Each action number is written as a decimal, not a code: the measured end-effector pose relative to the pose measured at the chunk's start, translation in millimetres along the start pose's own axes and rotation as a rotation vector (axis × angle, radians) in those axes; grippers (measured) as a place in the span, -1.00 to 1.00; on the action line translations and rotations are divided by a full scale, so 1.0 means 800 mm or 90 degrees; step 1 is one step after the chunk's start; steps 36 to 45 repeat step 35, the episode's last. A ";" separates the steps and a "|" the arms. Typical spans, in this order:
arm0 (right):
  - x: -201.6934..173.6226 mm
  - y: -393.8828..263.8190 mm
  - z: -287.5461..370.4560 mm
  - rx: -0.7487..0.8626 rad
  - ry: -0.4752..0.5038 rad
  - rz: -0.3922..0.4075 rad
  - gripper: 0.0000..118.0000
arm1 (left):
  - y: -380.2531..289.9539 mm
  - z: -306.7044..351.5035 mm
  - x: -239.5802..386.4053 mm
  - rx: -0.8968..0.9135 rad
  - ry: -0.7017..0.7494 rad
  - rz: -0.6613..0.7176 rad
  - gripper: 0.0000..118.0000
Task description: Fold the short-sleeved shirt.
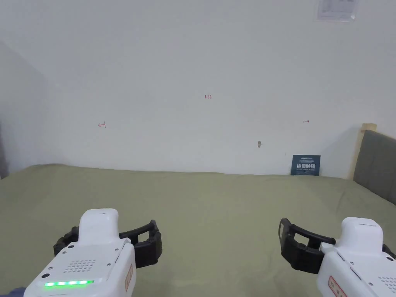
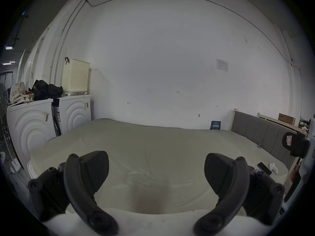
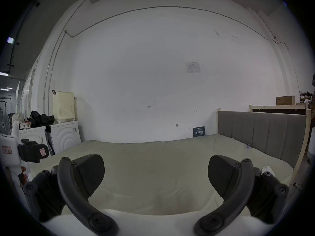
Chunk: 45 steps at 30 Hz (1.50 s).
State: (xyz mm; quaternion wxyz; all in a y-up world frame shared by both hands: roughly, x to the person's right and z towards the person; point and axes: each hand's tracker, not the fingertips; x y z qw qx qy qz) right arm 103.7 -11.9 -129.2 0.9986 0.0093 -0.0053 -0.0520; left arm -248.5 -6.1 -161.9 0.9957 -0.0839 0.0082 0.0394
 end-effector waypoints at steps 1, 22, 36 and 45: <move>0.000 0.001 -0.002 -0.008 0.006 0.000 0.99 | 0.000 0.000 0.000 0.001 0.001 0.000 0.97; 0.004 0.026 -0.020 -0.104 0.009 -0.012 0.99 | 0.005 -0.011 -0.002 -0.002 0.000 0.006 0.97; -0.001 0.030 -0.039 -0.182 -0.057 -0.043 1.00 | -0.004 -0.018 0.005 -0.009 -0.008 -0.005 0.97; -0.001 0.030 -0.039 -0.182 -0.057 -0.043 1.00 | -0.004 -0.018 0.005 -0.009 -0.008 -0.005 0.97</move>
